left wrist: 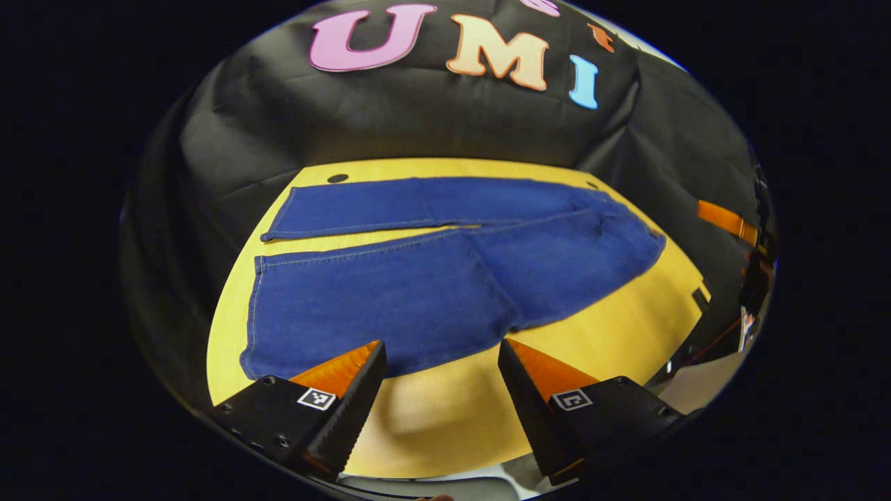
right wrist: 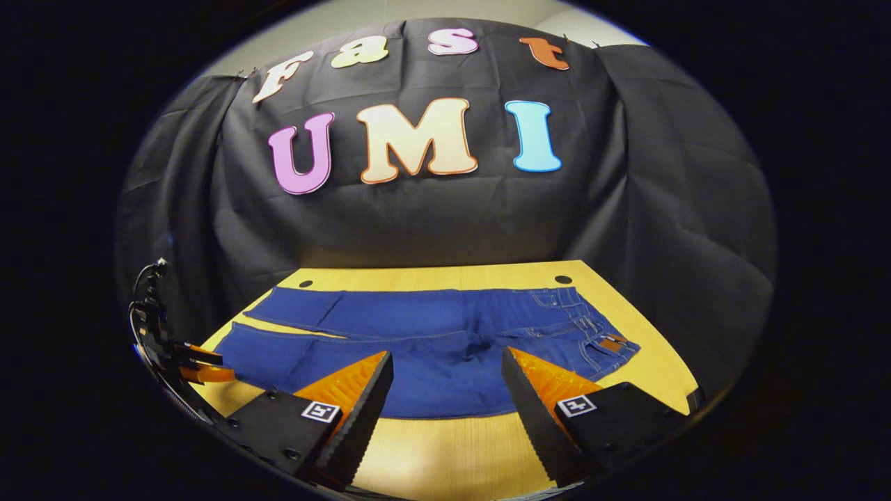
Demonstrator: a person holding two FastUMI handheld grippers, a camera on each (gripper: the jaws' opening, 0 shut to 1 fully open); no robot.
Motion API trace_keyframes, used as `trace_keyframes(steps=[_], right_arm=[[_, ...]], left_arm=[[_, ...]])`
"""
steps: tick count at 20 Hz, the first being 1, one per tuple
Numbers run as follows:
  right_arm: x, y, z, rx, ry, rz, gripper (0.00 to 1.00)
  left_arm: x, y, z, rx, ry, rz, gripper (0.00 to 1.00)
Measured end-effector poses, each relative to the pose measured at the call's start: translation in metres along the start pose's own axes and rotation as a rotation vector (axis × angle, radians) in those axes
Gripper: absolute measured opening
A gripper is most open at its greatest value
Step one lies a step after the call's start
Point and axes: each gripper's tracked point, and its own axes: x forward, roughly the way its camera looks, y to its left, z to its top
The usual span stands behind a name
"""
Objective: Grasp the waist and the cuffs of the jeans and fold them to make the two legs overlap; first hold the waist and fold one-third of the jeans toward the cuffs, then hold the cuffs and fold the remaining one-third in the same direction to finish folding.
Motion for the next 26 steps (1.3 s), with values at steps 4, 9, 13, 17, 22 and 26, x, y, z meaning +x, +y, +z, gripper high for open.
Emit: trace_keyframes(steps=[4, 9, 13, 17, 22, 26], right_arm=[[0.002, -0.002, -0.003, -0.007, 0.018, 0.0, 0.97], [0.003, -0.009, -0.002, 0.013, 0.029, -0.011, 0.97], [0.003, -0.02, -0.007, 0.023, 0.044, -0.034, 0.97], [0.003, -0.029, -0.004, 0.036, 0.041, -0.048, 0.97], [0.004, -0.042, -0.01, 0.066, 0.053, -0.069, 0.97], [0.006, -0.04, -0.013, 0.079, 0.059, -0.058, 0.94]], left_arm=[[0.004, 0.031, -0.025, 0.183, 0.139, -0.029, 0.96], [0.003, 0.062, -0.045, 0.374, 0.286, -0.067, 0.95], [0.008, 0.077, -0.047, 0.402, 0.349, -0.098, 0.95], [0.008, 0.08, -0.055, 0.405, 0.428, -0.14, 0.93], [0.014, 0.08, -0.057, 0.41, 0.493, -0.166, 0.91], [0.016, 0.079, -0.058, 0.422, 0.529, -0.158, 0.87]])
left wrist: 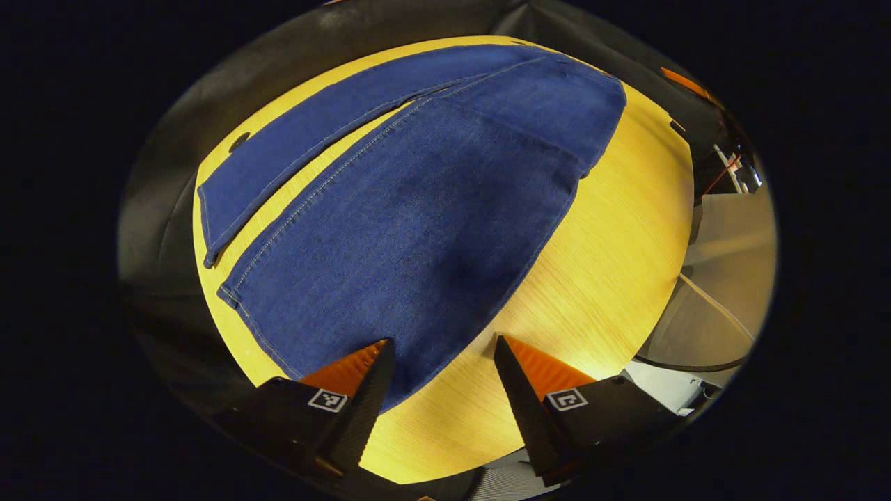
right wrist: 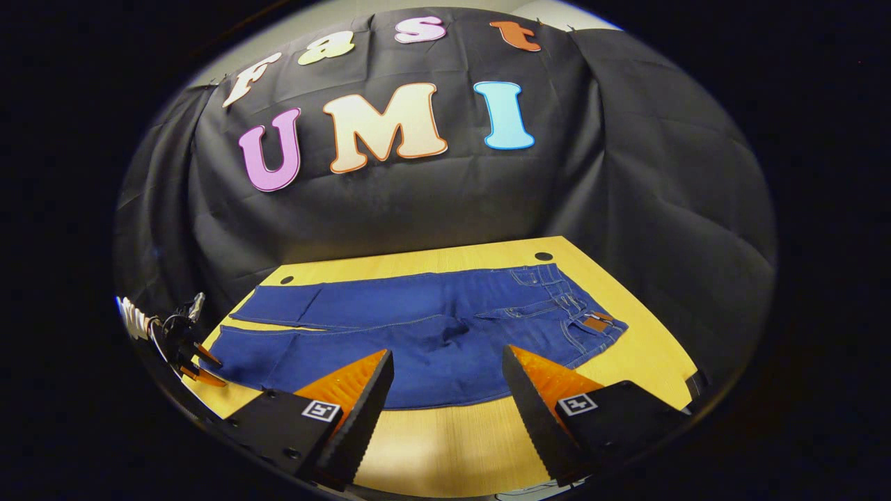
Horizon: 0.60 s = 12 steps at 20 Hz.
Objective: Grasp the waist and the cuffs of the jeans and fold them to make the two legs overlap; first hold the waist and fold one-third of the jeans toward the cuffs, then hold the cuffs and fold the remaining one-third in the same direction to finish folding.
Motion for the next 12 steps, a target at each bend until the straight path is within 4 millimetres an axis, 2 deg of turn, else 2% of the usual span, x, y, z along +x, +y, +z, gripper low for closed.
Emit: trace_keyframes(steps=[2, 3, 6, 7, 8, 9, 11, 12], right_arm=[[-0.0004, 0.002, 0.0013, 0.009, -0.002, 0.011, 0.94], [0.0005, 0.0024, 0.0033, 0.015, -0.006, 0.015, 0.94], [0.0007, -0.0001, 0.006, 0.032, -0.015, 0.013, 0.94], [0.0013, -0.0012, 0.0065, 0.036, -0.015, 0.01, 0.97], [-0.0002, -0.0032, 0.0065, 0.036, -0.016, 0.007, 0.93], [-0.0005, -0.0043, 0.0077, 0.032, -0.017, 0.005, 0.97], [-0.0014, -0.0064, 0.0075, 0.022, -0.015, 0.008, 0.98], [-0.0006, -0.0068, 0.0067, 0.013, -0.012, 0.013, 0.93]], left_arm=[[0.0004, -0.0002, -0.0005, -0.004, 0.013, -0.001, 0.79], [0.0011, -0.0002, 0.0017, -0.001, 0.013, 0.0, 0.72], [0.0024, 0.0022, 0.0051, 0.007, 0.01, 0.009, 0.38], [0.0034, 0.0072, 0.0061, 0.004, 0.01, 0.023, 0.24], [0.0029, 0.0083, 0.0065, -0.009, 0.013, 0.022, 0.16], [0.0028, 0.0085, 0.0068, -0.008, 0.013, 0.015, 0.04], [0.003, 0.0096, 0.0064, 0.0, 0.017, 0.002, 0.0], [0.003, 0.0083, 0.0068, -0.003, 0.019, 0.002, 0.0]])
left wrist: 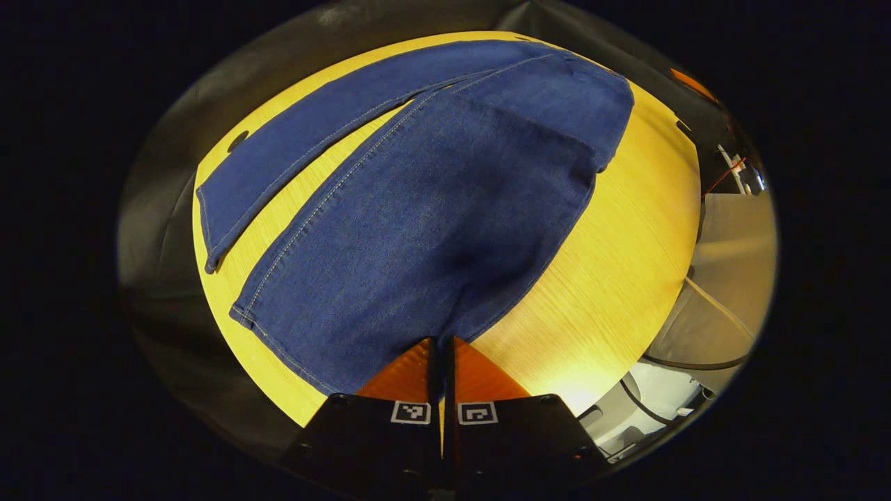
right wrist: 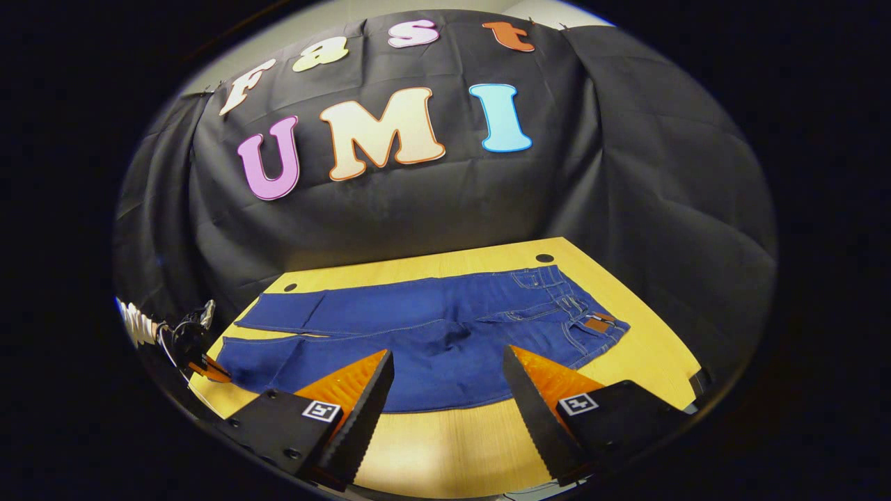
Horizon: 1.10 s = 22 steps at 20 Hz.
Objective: Grasp the waist and the cuffs of the jeans and fold them to make the two legs overlap; first hold the waist and fold one-third of the jeans toward the cuffs, then hold the cuffs and fold the remaining one-third in the same direction to finish folding.
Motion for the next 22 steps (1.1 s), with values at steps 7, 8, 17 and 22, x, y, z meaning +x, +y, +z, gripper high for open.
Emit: trace_keyframes(steps=[7, 8, 17, 22], right_arm=[[0.026, -0.029, -0.02, -0.203, 0.125, 0.098, 0.98], [0.032, -0.038, -0.026, -0.257, 0.152, 0.115, 0.98], [0.095, -0.122, -0.102, -0.699, 0.509, 0.254, 0.99], [0.112, -0.129, -0.123, -0.669, 0.612, 0.325, 0.99]], left_arm=[[0.002, 0.001, -0.001, -0.032, 0.047, 0.029, 0.0], [0.002, 0.001, 0.0, -0.041, 0.056, 0.033, 0.0], [0.004, 0.0, 0.001, -0.085, 0.118, 0.105, 0.0], [0.004, 0.0, 0.0, -0.104, 0.135, 0.104, 0.0]])
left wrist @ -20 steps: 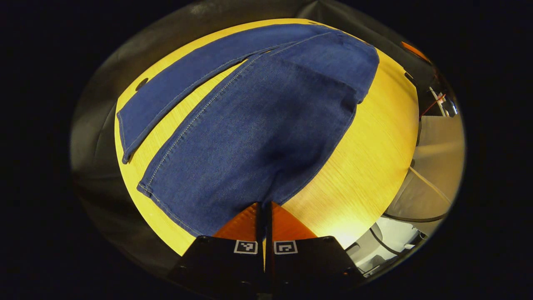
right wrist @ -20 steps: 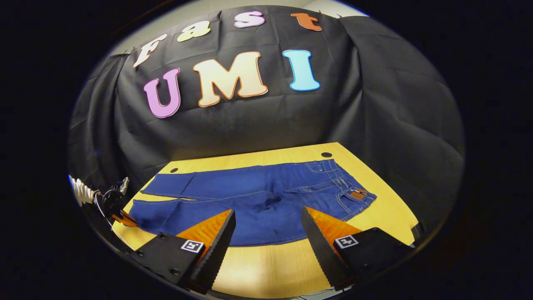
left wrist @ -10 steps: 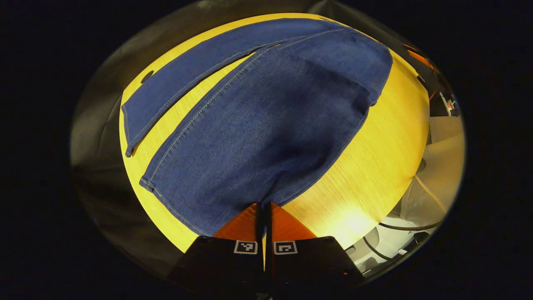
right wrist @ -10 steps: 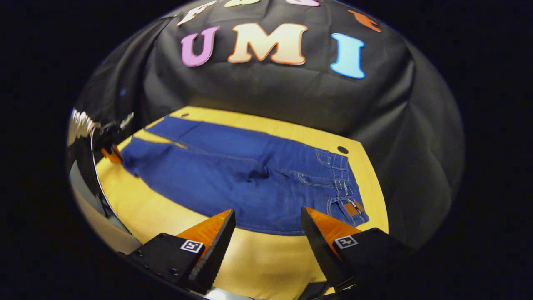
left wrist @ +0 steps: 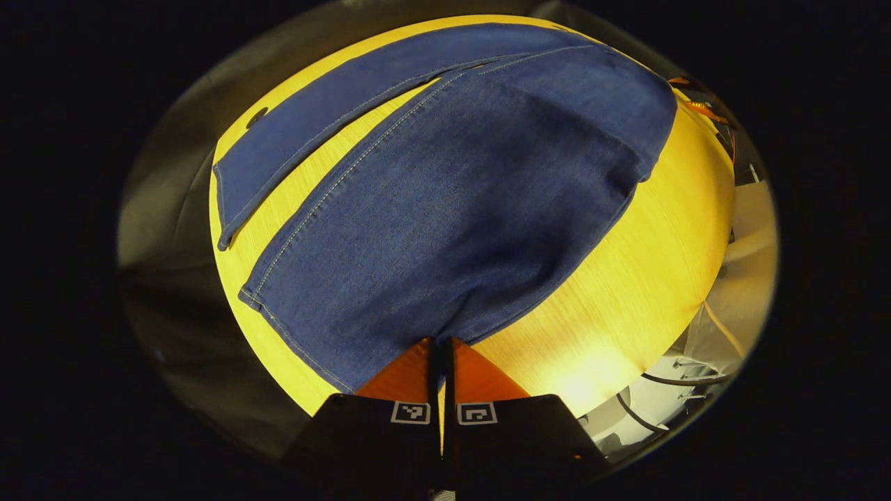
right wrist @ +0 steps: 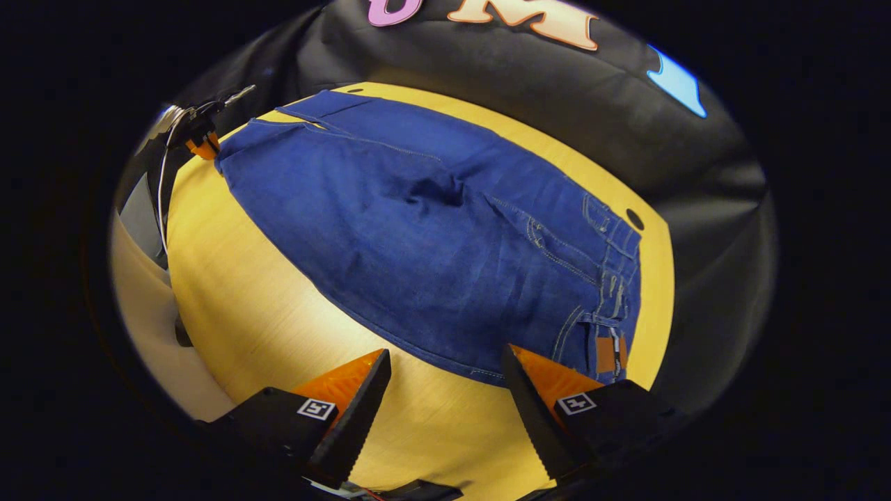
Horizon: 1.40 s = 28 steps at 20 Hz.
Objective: Grasp the waist and the cuffs of the jeans and fold them to make the two legs overlap; first hold the waist and fold one-third of the jeans toward the cuffs, then hold the cuffs and fold the remaining one-third in the same direction to finish folding.
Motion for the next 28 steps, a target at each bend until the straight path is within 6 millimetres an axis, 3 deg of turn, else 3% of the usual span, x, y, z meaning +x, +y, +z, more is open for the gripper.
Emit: trace_keyframes(steps=[6, 7, 8, 10, 12, 15, 16, 17, 19, 21, 24, 25, 27, 28], right_arm=[[0.019, 0.006, -0.007, 0.032, 0.073, 0.117, 0.98], [0.019, 0.005, -0.005, 0.028, 0.083, 0.127, 0.94], [0.019, 0.004, -0.005, 0.016, 0.084, 0.134, 0.99], [0.017, 0.005, -0.006, -0.005, 0.073, 0.139, 0.95], [0.018, 0.003, -0.004, -0.017, 0.05, 0.145, 0.98], [0.02, -0.011, 0.003, -0.011, 0.049, 0.136, 0.6], [0.023, -0.01, 0.001, -0.014, 0.051, 0.136, 0.58], [0.024, -0.012, 0.005, -0.026, 0.05, 0.138, 0.43], [0.024, -0.016, 0.01, -0.053, 0.036, 0.134, 0.34], [0.023, -0.021, 0.016, -0.071, 0.035, 0.117, 0.07], [0.024, -0.017, 0.011, -0.071, 0.031, 0.097, 0.02], [0.022, -0.018, 0.01, -0.028, 0.055, 0.087, 0.11], [0.023, -0.02, 0.007, 0.014, 0.07, 0.068, 0.0], [0.023, -0.02, 0.009, 0.013, 0.059, 0.047, 0.03]], left_arm=[[0.001, 0.0, 0.001, -0.001, 0.012, -0.004, 0.0], [0.0, 0.0, 0.001, 0.001, 0.015, -0.006, 0.0], [0.001, 0.0, 0.001, 0.002, 0.016, -0.009, 0.0], [0.001, 0.0, 0.002, -0.001, 0.016, -0.017, 0.0], [0.001, 0.0, 0.001, -0.006, 0.016, -0.02, 0.0], [0.002, 0.001, 0.002, -0.008, 0.02, -0.016, 0.0], [0.001, 0.001, 0.002, -0.012, 0.02, -0.015, 0.0], [0.002, 0.001, 0.001, -0.017, 0.021, -0.014, 0.0], [0.002, 0.001, 0.001, -0.024, 0.02, -0.011, 0.0], [0.002, 0.0, 0.0, -0.035, 0.019, -0.006, 0.0], [0.004, 0.002, -0.001, -0.049, 0.009, 0.008, 0.0], [0.003, 0.001, 0.0, -0.056, 0.004, 0.013, 0.0], [0.003, 0.002, 0.0, -0.08, -0.011, 0.02, 0.0], [0.003, 0.002, 0.0, -0.099, -0.019, 0.028, 0.0]])
